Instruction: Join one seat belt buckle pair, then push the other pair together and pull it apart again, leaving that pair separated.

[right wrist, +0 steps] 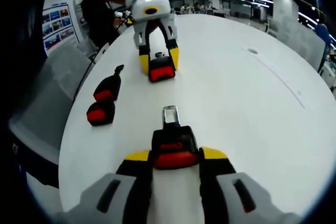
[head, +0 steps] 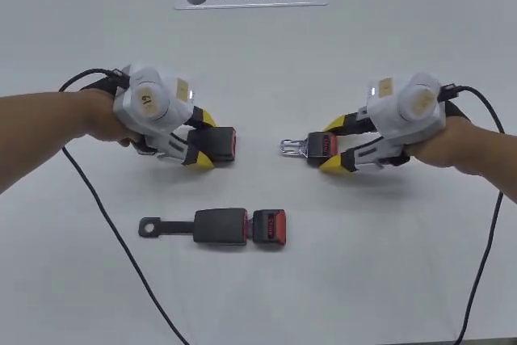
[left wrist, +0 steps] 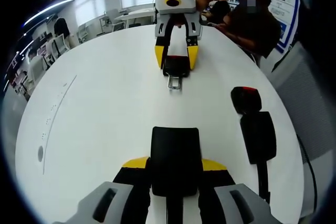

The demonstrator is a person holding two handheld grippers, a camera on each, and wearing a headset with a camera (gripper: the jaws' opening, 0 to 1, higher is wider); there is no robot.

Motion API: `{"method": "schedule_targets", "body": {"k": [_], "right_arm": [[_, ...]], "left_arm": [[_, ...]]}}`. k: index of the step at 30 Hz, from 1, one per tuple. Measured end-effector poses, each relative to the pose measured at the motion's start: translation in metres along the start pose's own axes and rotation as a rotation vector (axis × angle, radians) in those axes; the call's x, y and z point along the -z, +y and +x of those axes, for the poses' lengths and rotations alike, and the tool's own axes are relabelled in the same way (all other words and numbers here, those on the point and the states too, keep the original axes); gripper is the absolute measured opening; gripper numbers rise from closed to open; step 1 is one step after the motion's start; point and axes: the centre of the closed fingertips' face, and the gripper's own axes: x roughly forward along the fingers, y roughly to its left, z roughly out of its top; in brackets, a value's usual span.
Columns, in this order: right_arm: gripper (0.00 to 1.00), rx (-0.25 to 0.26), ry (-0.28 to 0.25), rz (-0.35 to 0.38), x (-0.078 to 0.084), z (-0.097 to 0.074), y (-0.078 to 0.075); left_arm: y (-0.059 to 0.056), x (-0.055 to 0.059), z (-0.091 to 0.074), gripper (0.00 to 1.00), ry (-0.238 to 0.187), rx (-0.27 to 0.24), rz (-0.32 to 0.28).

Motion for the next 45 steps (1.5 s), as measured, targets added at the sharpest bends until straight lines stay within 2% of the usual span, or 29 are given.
{"method": "schedule_targets", "body": {"k": [15,25,28,30,31,33,34,35,36,38,41,45], "right_arm": [[0.35,0.011,0.01,0.007,0.016,-0.016,-0.005],[0.36,0.023,0.008,0.016,0.015,-0.015,-0.007],[0.4,0.044,0.011,0.032,0.016,-0.016,-0.009],[0.45,0.05,0.005,0.052,0.016,-0.016,-0.008],[0.48,0.063,0.009,0.063,0.017,-0.016,-0.01],[0.52,0.077,-0.002,0.084,0.017,-0.017,-0.01],[0.54,0.084,-0.011,0.093,0.016,-0.017,-0.01],[0.58,0.101,-0.024,0.102,0.014,-0.018,-0.01],[0.62,0.113,-0.031,0.1,0.013,-0.018,-0.011],[0.7,0.142,-0.037,0.11,0.013,-0.019,-0.012],[0.75,0.167,-0.05,0.117,0.011,-0.02,-0.011],[0.79,0.236,-0.085,0.13,0.007,-0.022,-0.011]], "left_arm": [[0.002,0.0,0.001,0.36,0.002,0.002,0.0],[0.003,0.0,0.002,0.36,-0.008,0.004,-0.021],[0.002,-0.001,0.003,0.36,-0.001,-0.002,-0.019],[0.002,-0.004,0.003,0.37,-0.007,-0.005,-0.043],[0.001,-0.005,0.003,0.4,-0.011,0.0,-0.065],[0.002,-0.009,0.001,0.47,-0.026,-0.007,-0.067],[0.003,-0.012,0.0,0.51,-0.041,-0.014,-0.088],[0.004,-0.017,-0.001,0.54,-0.073,-0.024,-0.14],[0.005,-0.019,-0.002,0.57,-0.083,-0.027,-0.154],[0.007,-0.02,-0.005,0.66,-0.089,-0.037,-0.161],[0.007,-0.022,-0.009,0.77,-0.11,-0.055,-0.186],[0.012,-0.021,-0.015,0.88,-0.136,-0.118,-0.232]]}}
